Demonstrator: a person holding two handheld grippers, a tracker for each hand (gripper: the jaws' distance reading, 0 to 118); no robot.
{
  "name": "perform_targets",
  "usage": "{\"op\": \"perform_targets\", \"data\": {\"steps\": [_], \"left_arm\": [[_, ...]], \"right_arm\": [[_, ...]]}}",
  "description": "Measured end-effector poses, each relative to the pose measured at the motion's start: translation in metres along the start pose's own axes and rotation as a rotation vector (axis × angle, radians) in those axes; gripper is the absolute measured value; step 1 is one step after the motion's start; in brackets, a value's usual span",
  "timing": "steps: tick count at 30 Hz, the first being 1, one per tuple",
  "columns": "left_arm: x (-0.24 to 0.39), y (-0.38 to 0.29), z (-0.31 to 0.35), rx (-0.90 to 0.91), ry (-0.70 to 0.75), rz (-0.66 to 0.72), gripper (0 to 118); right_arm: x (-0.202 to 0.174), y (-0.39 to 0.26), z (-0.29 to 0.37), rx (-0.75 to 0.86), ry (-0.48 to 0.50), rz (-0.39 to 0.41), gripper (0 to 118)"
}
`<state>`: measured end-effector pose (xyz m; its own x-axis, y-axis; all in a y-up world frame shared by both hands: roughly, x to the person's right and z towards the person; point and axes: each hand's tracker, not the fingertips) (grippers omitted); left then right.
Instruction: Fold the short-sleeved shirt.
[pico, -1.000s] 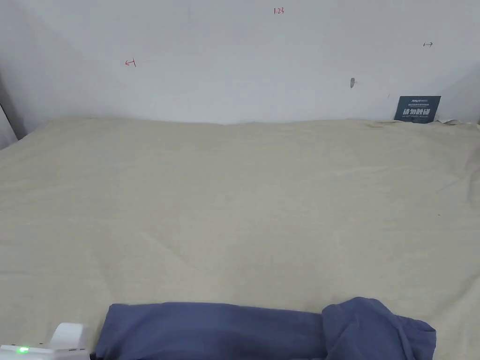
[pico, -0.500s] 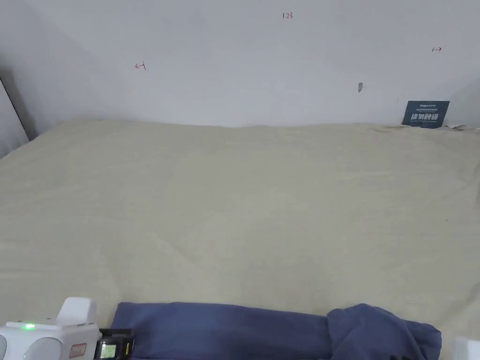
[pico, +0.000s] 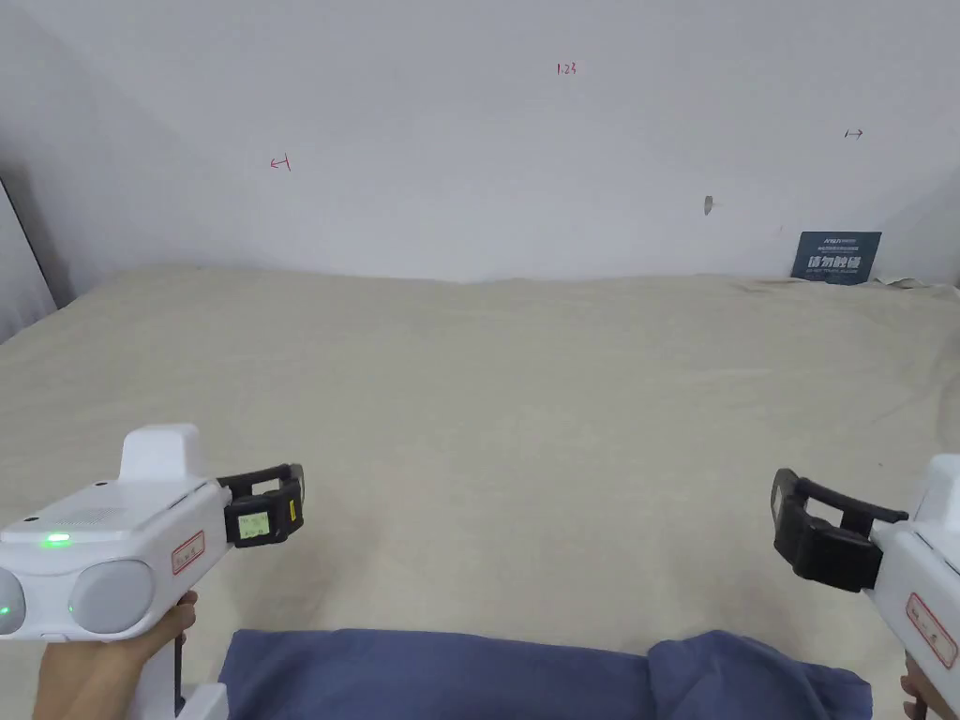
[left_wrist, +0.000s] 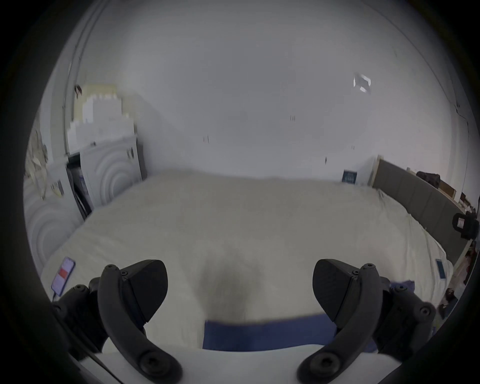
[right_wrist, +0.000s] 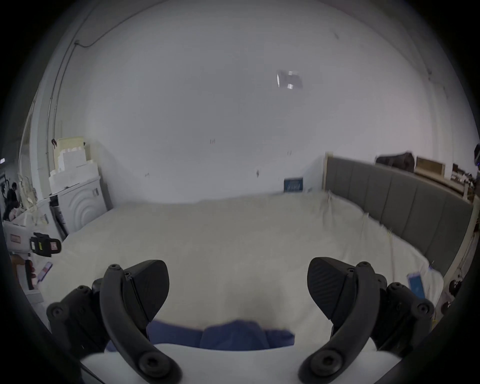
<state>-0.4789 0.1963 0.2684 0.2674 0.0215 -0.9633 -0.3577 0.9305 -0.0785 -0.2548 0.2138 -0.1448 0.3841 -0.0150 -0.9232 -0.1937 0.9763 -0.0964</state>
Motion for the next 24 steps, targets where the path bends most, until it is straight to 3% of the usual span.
{"op": "perform_targets", "data": {"steps": [3, 6, 9, 13, 14, 16, 24], "left_arm": [[0.008, 0.001, 0.004, 0.117, 0.023, -0.031, 114], [0.011, -0.003, 0.003, 0.201, 0.007, -0.055, 97], [0.019, -0.007, 0.004, 0.211, 0.025, -0.072, 71], [0.018, -0.014, 0.003, 0.216, -0.031, -0.037, 17], [0.018, -0.016, 0.003, 0.208, -0.05, -0.017, 9], [0.017, -0.02, 0.001, 0.205, -0.056, -0.017, 0], [0.025, -0.023, 0.011, 0.185, -0.069, -0.031, 0]], "right_arm": [[-0.006, 0.004, 0.002, 0.08, -0.039, 0.02, 109], [-0.018, 0.004, 0.007, 0.134, -0.049, 0.054, 99], [-0.019, 0.002, 0.009, 0.155, -0.045, 0.058, 60], [-0.021, -0.004, 0.012, 0.187, -0.049, 0.047, 13], [-0.023, -0.005, 0.013, 0.195, -0.058, 0.051, 4], [-0.021, -0.008, 0.013, 0.205, -0.061, 0.058, 2], [-0.02, -0.008, 0.012, 0.208, -0.053, 0.079, 0]]}}
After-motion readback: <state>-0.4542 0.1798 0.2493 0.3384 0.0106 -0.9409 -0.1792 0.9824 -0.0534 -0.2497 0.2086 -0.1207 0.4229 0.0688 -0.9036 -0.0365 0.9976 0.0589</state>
